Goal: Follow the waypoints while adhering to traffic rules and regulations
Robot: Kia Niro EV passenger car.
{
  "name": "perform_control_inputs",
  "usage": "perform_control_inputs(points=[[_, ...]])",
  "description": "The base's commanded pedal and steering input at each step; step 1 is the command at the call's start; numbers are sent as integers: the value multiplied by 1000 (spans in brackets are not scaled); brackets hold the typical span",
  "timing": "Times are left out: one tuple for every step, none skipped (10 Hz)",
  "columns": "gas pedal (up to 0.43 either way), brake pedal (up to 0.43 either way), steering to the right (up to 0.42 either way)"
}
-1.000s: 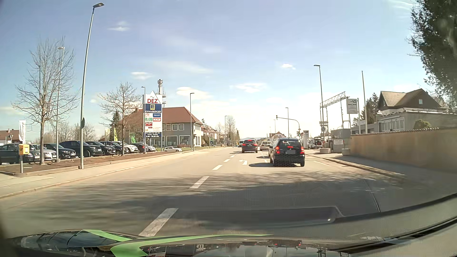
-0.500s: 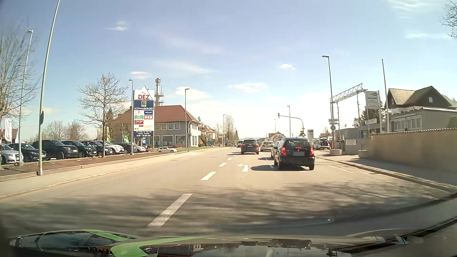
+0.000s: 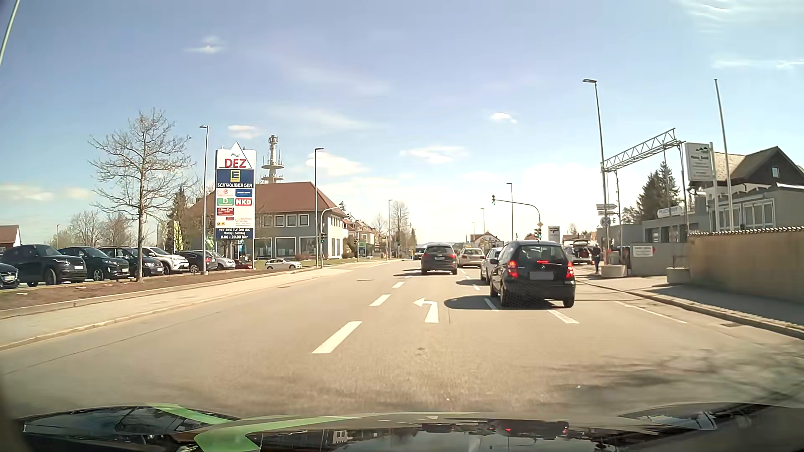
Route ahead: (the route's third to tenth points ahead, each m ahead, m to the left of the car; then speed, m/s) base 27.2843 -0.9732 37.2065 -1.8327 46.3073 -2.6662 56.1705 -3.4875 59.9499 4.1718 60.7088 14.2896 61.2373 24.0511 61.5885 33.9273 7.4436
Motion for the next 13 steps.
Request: perform_control_inputs(points=[[0, 146, 18], [0, 177, 20], [0, 189, 25], [0, 195, 24], [0, 201, 23], [0, 207, 23], [0, 220, 23], [0, 226, 20], [0, 232, 17], [0, 238, 15], [0, 238, 13], [0, 238, 9], [0, 238, 4]])
